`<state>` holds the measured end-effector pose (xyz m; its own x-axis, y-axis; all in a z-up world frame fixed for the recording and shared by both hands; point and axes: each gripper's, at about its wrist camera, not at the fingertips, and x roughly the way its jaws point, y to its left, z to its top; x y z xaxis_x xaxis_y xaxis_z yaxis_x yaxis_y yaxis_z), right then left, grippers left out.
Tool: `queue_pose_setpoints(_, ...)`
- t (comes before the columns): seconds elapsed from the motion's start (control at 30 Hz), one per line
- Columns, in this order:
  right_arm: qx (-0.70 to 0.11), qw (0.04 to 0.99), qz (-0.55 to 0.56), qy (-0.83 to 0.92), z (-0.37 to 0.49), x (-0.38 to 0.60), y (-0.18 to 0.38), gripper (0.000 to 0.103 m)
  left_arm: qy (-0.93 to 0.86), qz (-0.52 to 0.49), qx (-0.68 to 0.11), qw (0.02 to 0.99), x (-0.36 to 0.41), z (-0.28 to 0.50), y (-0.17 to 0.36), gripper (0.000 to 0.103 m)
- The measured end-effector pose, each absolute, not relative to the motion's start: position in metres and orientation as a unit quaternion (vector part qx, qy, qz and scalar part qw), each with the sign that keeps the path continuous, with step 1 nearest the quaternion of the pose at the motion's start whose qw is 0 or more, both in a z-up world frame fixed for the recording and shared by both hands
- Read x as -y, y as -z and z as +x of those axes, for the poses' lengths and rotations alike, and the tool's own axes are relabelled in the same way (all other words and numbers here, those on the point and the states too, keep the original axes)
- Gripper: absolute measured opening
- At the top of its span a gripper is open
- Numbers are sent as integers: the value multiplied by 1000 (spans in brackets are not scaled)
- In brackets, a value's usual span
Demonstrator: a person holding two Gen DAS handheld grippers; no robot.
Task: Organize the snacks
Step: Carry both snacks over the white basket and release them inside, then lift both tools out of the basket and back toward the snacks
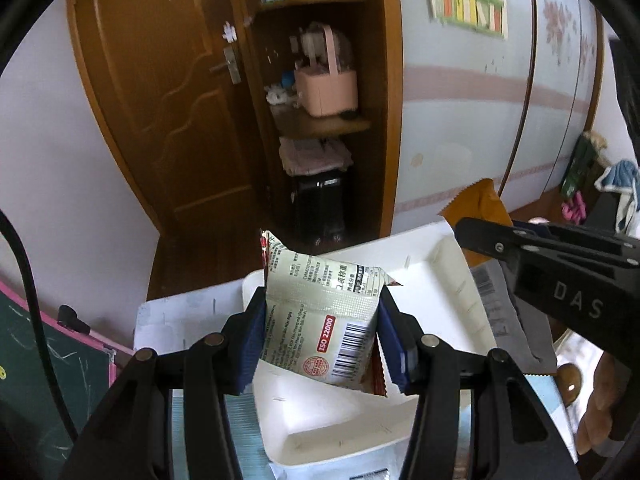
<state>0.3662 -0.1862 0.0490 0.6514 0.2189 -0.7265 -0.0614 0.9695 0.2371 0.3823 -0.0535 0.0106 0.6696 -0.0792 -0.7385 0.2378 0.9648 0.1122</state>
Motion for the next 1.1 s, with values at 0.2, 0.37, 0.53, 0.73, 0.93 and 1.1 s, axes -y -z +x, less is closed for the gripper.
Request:
queue_pose_setpoints(0.2, -444, 890, 82, -64, 387, 187, -10, 19, 77, 103, -429, 894, 58, 412, 39, 50)
queue_pose_setpoints(0.37, -462, 881, 84, -54, 392, 190, 11, 19, 73, 98, -442, 889, 56, 418, 63, 50)
queue_pose_setpoints(0.53, -483, 870, 81, -54, 399, 187, 31, 19, 60, 88, -459, 882, 52, 423, 86, 51)
queue_pose_setpoints(0.73, -531, 846, 48, -24, 410, 182, 66, 43, 56, 63, -515, 853, 42, 438, 128, 103)
queue_pose_setpoints(0.93, -543, 836, 76, -13, 413, 192, 85, 47, 70, 42, -565, 821, 37, 442, 164, 102)
queue_pose_setpoints(1.1, -545, 834, 83, -11, 414, 192, 90, 48, 82, 48, -550, 830, 40, 437, 161, 102)
